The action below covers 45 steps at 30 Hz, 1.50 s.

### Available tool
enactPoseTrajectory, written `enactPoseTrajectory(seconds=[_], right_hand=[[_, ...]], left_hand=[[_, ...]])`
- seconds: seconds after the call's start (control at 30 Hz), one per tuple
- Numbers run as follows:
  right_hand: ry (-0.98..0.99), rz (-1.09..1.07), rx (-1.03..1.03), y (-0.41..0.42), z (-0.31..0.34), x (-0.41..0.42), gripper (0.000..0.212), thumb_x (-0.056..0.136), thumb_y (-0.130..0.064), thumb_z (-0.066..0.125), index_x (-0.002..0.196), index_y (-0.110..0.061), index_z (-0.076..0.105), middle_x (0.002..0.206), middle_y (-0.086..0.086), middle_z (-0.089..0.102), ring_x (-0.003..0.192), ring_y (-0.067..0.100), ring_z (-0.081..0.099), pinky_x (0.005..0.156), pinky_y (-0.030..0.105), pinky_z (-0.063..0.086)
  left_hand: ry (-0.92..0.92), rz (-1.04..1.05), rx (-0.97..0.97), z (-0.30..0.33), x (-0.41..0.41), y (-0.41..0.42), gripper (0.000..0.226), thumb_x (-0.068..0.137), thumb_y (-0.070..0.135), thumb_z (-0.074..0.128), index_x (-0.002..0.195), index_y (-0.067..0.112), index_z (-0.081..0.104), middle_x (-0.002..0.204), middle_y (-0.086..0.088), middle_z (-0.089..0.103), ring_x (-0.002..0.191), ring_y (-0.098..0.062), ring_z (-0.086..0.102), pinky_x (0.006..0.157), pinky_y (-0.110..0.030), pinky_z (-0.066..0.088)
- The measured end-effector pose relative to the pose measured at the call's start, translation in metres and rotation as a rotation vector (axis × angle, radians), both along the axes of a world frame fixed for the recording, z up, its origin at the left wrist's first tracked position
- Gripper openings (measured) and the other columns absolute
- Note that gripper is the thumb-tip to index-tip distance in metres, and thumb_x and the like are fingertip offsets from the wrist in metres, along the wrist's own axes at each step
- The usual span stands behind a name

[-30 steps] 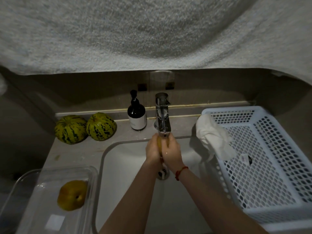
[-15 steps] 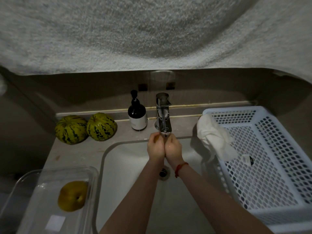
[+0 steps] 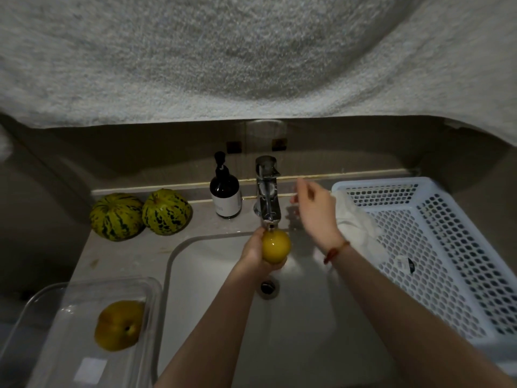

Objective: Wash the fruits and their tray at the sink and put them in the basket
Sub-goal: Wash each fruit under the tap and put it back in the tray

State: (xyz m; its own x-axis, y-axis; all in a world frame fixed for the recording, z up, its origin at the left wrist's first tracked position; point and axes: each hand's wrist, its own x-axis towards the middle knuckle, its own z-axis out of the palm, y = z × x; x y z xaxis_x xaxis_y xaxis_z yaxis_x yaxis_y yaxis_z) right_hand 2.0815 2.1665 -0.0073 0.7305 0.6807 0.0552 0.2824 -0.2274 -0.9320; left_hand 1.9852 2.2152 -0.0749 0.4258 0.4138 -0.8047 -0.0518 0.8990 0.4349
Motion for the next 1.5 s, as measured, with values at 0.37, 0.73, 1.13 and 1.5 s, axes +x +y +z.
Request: enactPoseTrajectory(seconds=[0.37,0.73,1.13,1.5], right_hand=[[0.003,0.144,-0.241,0.033,0.016,-0.002,0.025,0.094,-0.04,0.045,0.074,-0.028,0.038,0.077,-0.004,0.05,0.071,0.012,0.049,0.062,0.03,0.037],[0.333,0.044,-0.325,-0.04,-0.076,-0.048,0.032,0.099,-0.043,0.031,0.102,-0.019,0.052,0.093,0.006,0.056,0.086,0.022,0.055,0.071,0.029,0.046],[0.575,-0.169,-0.279,-0.037,-0.088,-0.066,0.049,0.101,-0.039,0.026,0.11,-0.003,0.059,0.109,0.021,0.063,0.092,0.028,0.061,0.082,0.036,0.052],[-1.068,0.057,-0.409,-0.069,-0.021,-0.022,0.03,0.079,-0.013,0.068,0.109,-0.015,0.065,0.109,0.01,0.066,0.097,0.028,0.063,0.077,0.032,0.049]], left_hand=[[-0.008,-0.103,0.216,0.007,-0.015,-0.009,0.032,0.089,0.017,0.06,0.118,0.011,0.05,0.114,-0.015,0.051,0.087,-0.027,0.054,0.062,-0.035,0.048],[0.176,-0.331,0.644,0.004,-0.031,-0.018,0.025,0.091,0.021,0.058,0.114,0.019,0.048,0.118,-0.013,0.049,0.097,-0.03,0.055,0.072,-0.037,0.052],[0.298,-0.45,0.884,-0.005,-0.023,-0.041,0.027,0.098,0.03,0.045,0.114,0.008,0.047,0.107,-0.013,0.055,0.085,-0.018,0.056,0.06,-0.02,0.044],[0.023,0.003,-0.083,0.027,-0.016,-0.042,0.062,0.089,0.048,0.055,0.136,0.011,0.04,0.13,-0.022,0.049,0.102,-0.038,0.057,0.04,-0.033,0.054]])
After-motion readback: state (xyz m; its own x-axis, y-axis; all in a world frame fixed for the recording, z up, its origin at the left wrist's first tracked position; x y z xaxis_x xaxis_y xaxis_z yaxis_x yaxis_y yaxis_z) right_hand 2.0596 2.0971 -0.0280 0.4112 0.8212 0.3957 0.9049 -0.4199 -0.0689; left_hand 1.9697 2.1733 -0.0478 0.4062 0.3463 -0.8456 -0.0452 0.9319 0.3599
